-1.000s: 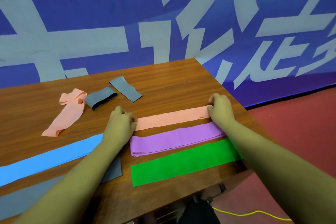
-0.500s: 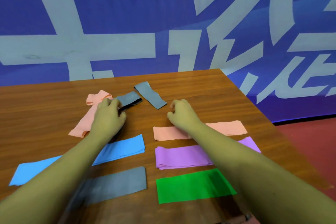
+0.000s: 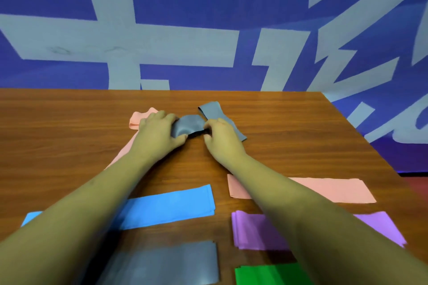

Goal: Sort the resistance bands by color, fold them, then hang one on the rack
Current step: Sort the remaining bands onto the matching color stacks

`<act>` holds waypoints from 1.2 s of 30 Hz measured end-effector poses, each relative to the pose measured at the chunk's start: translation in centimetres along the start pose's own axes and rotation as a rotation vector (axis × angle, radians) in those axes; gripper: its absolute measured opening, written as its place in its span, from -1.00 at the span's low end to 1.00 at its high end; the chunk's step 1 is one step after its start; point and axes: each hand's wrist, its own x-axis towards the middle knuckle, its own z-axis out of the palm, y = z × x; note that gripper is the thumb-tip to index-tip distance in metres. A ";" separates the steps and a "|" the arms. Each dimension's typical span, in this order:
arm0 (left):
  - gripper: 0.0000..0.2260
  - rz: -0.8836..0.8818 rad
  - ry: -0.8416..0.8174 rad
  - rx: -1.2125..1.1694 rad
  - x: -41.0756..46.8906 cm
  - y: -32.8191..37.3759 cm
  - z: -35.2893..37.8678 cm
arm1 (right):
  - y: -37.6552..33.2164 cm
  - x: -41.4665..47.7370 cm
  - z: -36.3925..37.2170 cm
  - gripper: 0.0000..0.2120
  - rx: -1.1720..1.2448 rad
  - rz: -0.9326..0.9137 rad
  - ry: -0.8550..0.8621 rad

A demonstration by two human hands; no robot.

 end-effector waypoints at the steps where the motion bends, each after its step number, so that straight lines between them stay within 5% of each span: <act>1: -0.55 0.027 0.036 -0.073 -0.1 0.1 -0.4 | 0.0 0.0 -0.2 -0.76 0.039 -0.001 0.036; 7: -0.69 0.116 0.150 -0.286 -0.9 3.6 -5.2 | -2.2 -1.4 -4.1 -0.88 0.353 0.025 0.229; 12: -0.90 0.023 0.155 -0.578 -2.4 6.8 -10.4 | -4.2 -3.3 -8.5 -0.78 0.639 0.034 0.188; 16: -0.76 -0.049 0.112 -0.842 -4.4 9.4 -14.5 | -5.6 -5.9 -12.1 -0.96 0.753 0.066 0.107; 19: -0.70 -0.101 0.021 -0.994 -6.1 10.3 -16.5 | -6.4 -8.4 -14.1 -0.81 0.840 0.099 0.045; 23: -0.72 -0.056 -0.120 -0.885 -9.0 10.1 -17.9 | -6.9 -11.6 -16.6 -0.78 0.983 0.154 0.011; 29: -0.84 -0.016 -0.248 -0.726 -13.5 9.2 -19.6 | -6.5 -15.5 -18.8 -0.85 0.704 0.143 0.074; 36: -0.50 -0.121 -0.374 -0.976 -17.0 7.8 -21.6 | -5.4 -18.6 -19.9 -0.68 0.470 -0.002 -0.164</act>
